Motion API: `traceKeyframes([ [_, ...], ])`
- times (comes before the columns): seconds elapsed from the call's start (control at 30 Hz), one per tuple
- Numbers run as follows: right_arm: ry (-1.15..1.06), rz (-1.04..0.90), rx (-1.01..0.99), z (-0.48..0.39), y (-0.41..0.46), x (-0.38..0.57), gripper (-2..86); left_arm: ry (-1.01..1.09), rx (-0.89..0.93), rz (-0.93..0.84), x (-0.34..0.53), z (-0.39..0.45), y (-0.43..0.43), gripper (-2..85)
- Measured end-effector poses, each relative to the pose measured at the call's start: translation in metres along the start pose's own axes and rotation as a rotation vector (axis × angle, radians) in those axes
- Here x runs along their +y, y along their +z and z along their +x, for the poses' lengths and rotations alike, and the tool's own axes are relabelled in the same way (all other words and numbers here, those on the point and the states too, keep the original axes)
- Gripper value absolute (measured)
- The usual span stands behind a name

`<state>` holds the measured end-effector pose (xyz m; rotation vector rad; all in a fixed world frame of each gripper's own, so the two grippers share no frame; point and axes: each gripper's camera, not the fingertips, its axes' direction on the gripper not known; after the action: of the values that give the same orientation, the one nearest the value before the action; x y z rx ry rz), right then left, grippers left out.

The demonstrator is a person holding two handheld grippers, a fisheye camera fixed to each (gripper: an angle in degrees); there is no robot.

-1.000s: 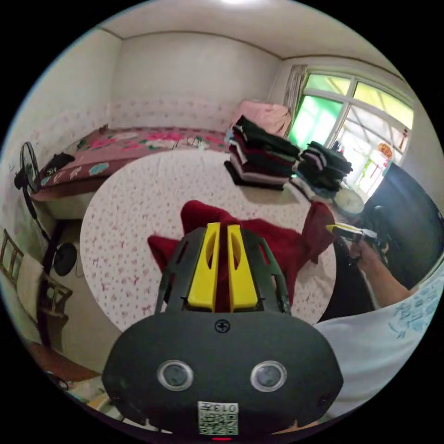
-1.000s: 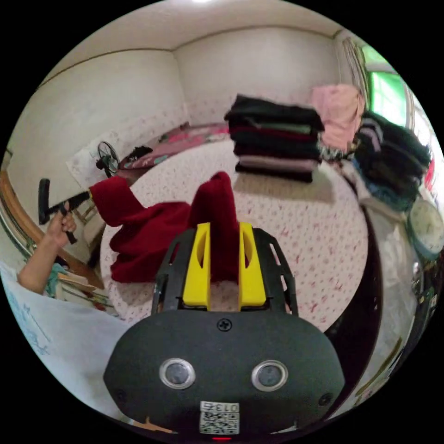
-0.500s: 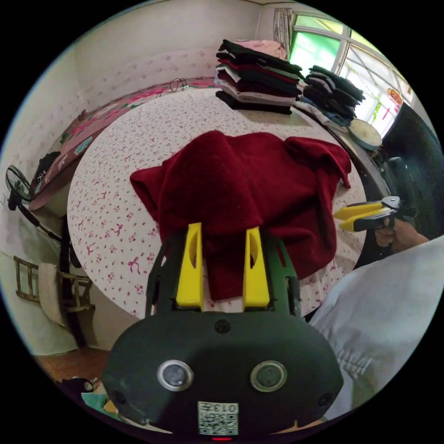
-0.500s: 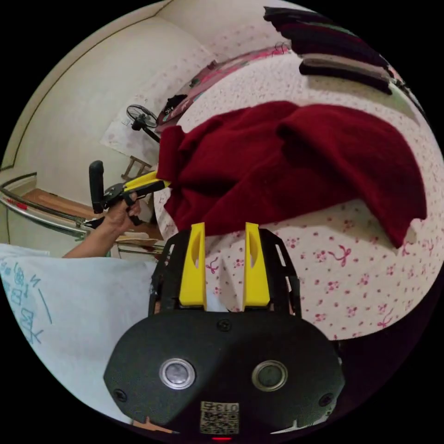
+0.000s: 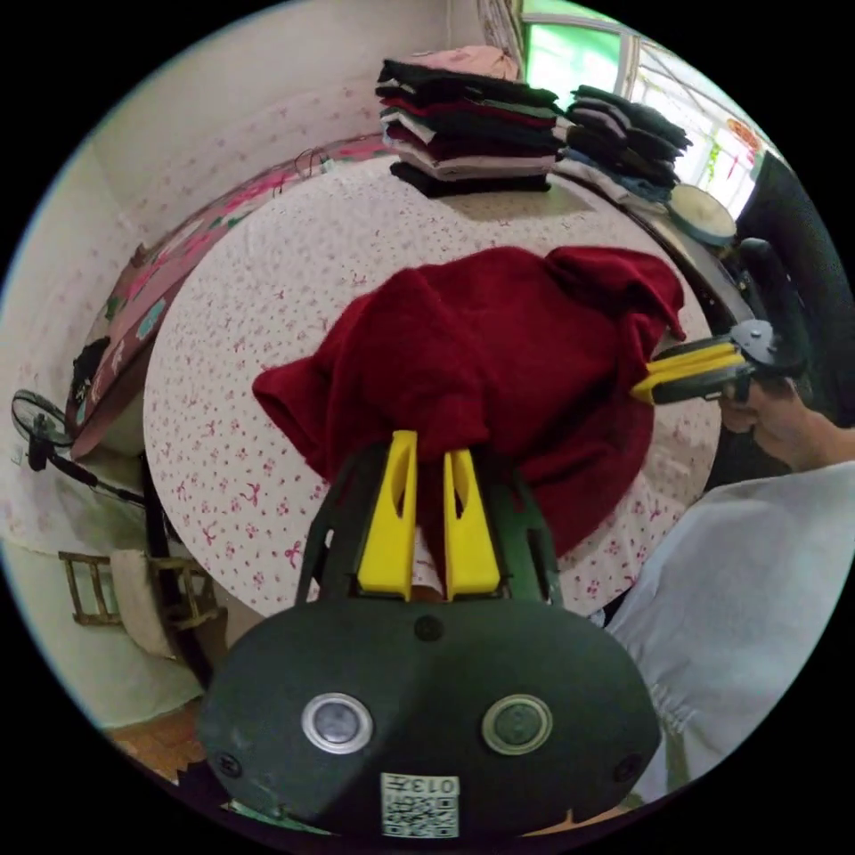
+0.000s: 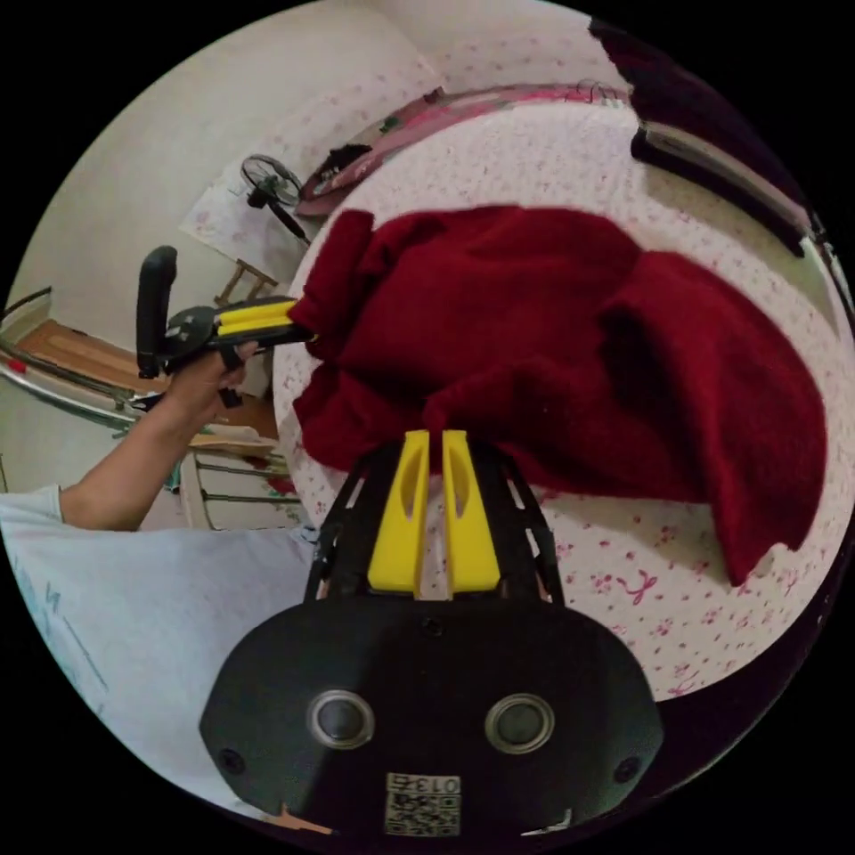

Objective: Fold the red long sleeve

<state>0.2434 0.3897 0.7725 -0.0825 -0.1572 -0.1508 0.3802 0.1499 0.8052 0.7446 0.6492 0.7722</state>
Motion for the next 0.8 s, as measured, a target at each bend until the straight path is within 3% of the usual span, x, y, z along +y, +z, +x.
traceKeyframes([
  [0.2,-0.082,0.371,0.332,0.007,-0.15,0.008,2.3,-0.008,0.167,0.427,-0.012,0.004,-0.136,4.9],
  [0.33,0.082,0.537,0.571,0.042,-0.193,0.029,2.8,0.026,0.052,0.473,-0.016,0.022,-0.153,5.7],
  [0.43,0.199,0.366,0.424,0.089,-0.178,0.036,3.6,-0.072,0.134,0.29,-0.018,0.012,-0.098,5.9],
  [0.5,0.233,0.356,0.352,0.097,-0.171,0.053,4.6,-0.157,0.291,0.145,-0.009,-0.001,-0.047,6.2],
  [0.57,0.213,0.366,0.341,0.091,-0.164,0.073,6.3,-0.244,0.332,0.063,0.002,-0.007,-0.02,6.5],
  [0.67,0.16,0.273,0.267,0.074,-0.136,0.101,8.5,-0.376,0.291,0.077,0.018,-0.015,-0.007,6.9],
  [0.8,0.11,0.101,0.151,0.048,-0.085,0.132,11.3,-0.368,0.159,0.291,0.006,-0.014,-0.037,7.8],
])
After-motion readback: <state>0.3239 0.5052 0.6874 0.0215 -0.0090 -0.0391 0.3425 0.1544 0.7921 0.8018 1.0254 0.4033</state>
